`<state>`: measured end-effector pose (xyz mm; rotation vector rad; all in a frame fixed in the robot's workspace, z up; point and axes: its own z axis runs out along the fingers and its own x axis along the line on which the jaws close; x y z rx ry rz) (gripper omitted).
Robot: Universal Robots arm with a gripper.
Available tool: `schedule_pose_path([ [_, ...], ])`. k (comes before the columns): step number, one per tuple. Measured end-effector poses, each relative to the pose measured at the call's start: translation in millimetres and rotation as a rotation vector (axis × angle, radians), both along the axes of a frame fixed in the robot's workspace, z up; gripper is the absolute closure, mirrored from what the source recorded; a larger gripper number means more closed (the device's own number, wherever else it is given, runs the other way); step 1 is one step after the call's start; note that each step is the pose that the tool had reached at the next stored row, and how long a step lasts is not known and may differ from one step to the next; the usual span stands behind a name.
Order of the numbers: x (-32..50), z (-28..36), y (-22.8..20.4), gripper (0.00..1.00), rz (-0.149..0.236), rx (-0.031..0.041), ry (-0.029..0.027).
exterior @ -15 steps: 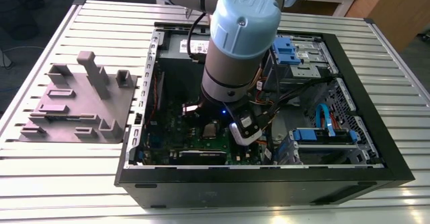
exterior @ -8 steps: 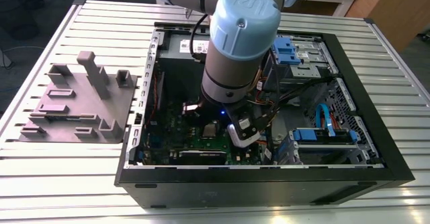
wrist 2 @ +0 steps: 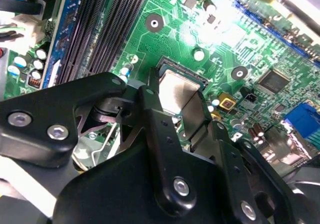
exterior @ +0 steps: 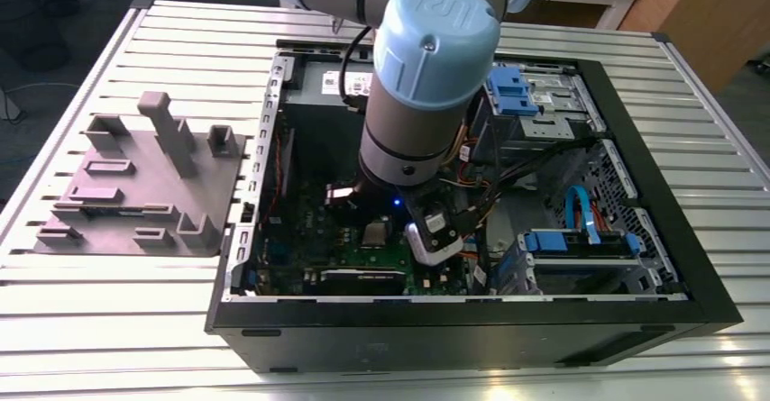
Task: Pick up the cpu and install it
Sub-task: 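Place the cpu into insertion slot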
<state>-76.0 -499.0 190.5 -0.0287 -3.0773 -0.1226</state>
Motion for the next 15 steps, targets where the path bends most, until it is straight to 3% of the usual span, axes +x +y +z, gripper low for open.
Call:
schedule_pose_path([
  [15,0.0,-0.9,-0.3,0.57,0.001,0.0001,0.0],
])
